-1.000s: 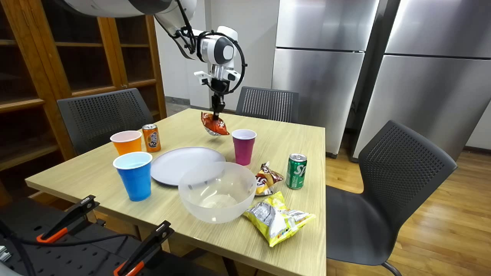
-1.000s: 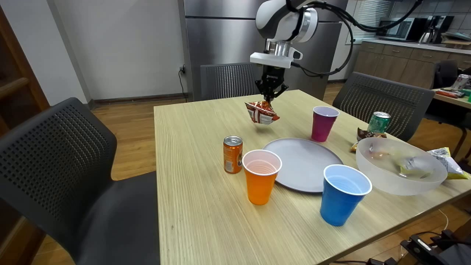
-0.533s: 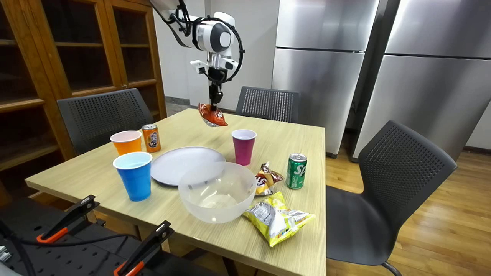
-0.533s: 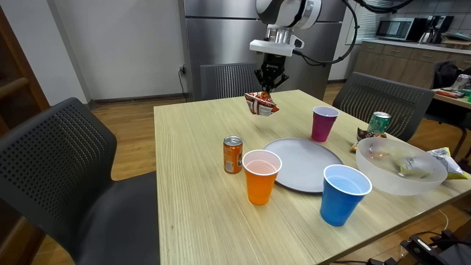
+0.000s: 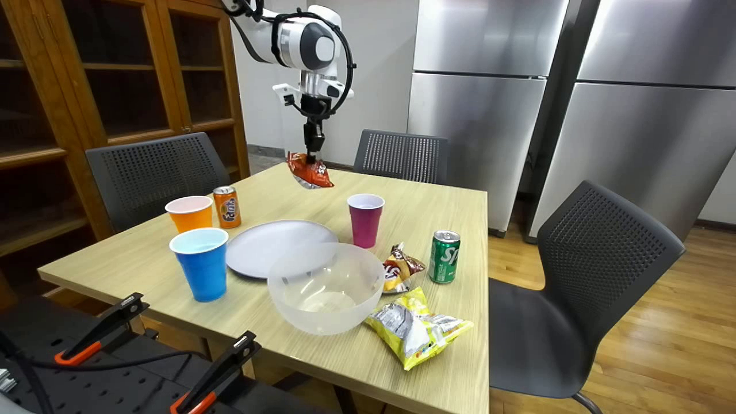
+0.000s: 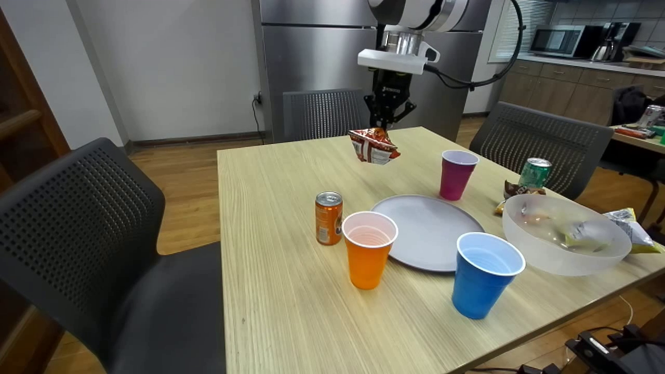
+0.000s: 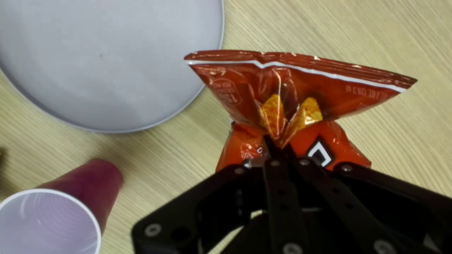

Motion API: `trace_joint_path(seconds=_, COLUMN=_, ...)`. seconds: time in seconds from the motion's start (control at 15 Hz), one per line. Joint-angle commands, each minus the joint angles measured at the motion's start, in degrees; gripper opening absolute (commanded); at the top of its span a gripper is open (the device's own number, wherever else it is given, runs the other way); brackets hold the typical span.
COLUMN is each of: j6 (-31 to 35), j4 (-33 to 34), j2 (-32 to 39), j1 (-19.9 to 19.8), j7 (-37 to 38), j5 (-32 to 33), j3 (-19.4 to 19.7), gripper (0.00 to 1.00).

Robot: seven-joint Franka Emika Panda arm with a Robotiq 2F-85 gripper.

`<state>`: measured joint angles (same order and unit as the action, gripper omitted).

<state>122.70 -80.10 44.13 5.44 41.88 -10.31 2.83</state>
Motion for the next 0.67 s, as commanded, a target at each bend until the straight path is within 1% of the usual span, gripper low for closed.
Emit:
trace_joint_path(seconds=0.0, j6=6.6, j4=-13.8, j2=-9.1, j1=1.1, j7=0.2, j5=0.1, j3=0.3, gripper=0.00)
trace_joint_path(seconds=0.4, j6=15.8, j4=-30.5, j2=-18.4, j1=1.9, j7=1.4, j5=-0.5, j3=0.2, gripper=0.00)
trace_joint_path(seconds=0.6, j6=18.8, j4=-37.1, j2=-22.8, j1=1.4, j7=0.3, j5=-0.6, j3=0.0, gripper=0.00)
